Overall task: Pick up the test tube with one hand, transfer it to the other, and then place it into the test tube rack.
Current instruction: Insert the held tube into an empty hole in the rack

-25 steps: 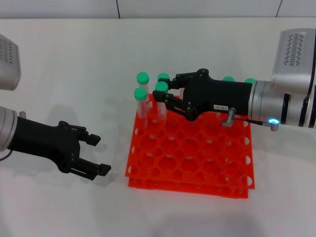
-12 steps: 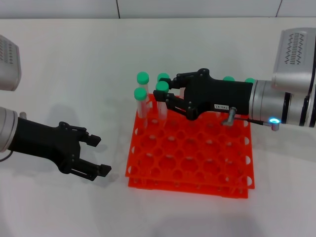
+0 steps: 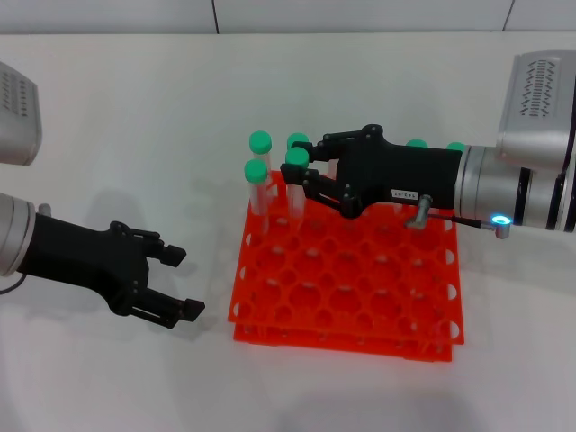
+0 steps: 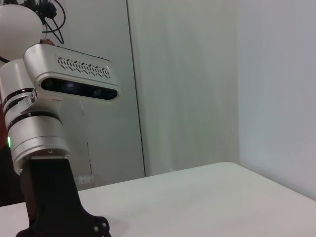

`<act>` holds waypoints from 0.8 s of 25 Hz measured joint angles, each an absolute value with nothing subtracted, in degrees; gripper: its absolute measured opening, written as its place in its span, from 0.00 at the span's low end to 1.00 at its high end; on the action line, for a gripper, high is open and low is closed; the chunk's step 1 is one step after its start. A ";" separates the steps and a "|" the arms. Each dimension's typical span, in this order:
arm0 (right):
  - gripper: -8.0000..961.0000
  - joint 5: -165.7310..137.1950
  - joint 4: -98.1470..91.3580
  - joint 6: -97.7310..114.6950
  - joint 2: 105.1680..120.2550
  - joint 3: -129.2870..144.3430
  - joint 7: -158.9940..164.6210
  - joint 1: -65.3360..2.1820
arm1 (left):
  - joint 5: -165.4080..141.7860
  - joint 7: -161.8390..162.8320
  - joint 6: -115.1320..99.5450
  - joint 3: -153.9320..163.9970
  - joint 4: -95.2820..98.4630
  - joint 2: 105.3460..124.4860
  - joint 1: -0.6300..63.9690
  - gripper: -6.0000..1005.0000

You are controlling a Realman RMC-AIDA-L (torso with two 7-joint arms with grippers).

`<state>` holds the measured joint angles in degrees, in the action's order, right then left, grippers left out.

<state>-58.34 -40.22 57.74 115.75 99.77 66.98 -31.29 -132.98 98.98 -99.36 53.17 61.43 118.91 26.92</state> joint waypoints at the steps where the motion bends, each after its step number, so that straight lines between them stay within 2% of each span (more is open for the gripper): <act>1: 0.29 -58.34 -40.22 57.74 115.75 99.77 66.97 -31.29 | -132.98 98.89 -99.34 53.17 61.43 118.91 26.94 0.87; 20: 0.32 -58.52 -41.54 59.31 115.50 99.11 66.50 -30.91 | -132.97 98.70 -98.69 53.17 61.43 118.82 26.98 0.87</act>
